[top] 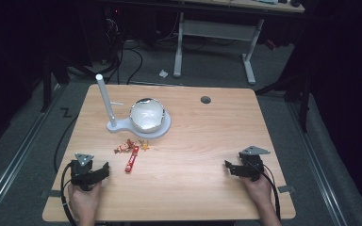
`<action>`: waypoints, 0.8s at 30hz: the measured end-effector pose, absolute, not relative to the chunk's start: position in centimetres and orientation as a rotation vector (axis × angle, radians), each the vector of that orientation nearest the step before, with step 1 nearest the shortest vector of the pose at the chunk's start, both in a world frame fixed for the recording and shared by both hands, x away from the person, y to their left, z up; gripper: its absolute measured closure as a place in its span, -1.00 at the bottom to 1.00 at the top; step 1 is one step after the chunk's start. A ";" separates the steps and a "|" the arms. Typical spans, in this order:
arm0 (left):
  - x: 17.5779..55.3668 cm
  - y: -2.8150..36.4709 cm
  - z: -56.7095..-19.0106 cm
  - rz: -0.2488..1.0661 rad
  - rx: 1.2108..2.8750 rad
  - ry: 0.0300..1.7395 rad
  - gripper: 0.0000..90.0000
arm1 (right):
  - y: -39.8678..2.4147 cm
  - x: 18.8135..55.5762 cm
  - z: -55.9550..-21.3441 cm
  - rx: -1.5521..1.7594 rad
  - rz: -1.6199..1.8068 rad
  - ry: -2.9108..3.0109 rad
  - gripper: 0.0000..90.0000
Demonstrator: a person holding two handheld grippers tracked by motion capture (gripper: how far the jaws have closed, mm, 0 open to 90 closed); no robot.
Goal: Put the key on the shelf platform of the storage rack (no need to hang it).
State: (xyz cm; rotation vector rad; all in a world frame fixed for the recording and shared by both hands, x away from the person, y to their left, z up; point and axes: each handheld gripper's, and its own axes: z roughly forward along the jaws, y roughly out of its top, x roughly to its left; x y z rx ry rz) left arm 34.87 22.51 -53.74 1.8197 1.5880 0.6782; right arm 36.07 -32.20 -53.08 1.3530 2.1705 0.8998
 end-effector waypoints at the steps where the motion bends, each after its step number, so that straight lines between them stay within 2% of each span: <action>1: 34.9 22.5 -53.7 0.677 1.821 1.588 -0.45 | -32.2 36.1 -53.1 1.353 0.900 2.170 -0.45; 24: 34.9 22.5 -53.7 0.673 1.830 1.580 -0.47 | -32.2 36.1 -53.1 1.354 0.901 2.171 -0.45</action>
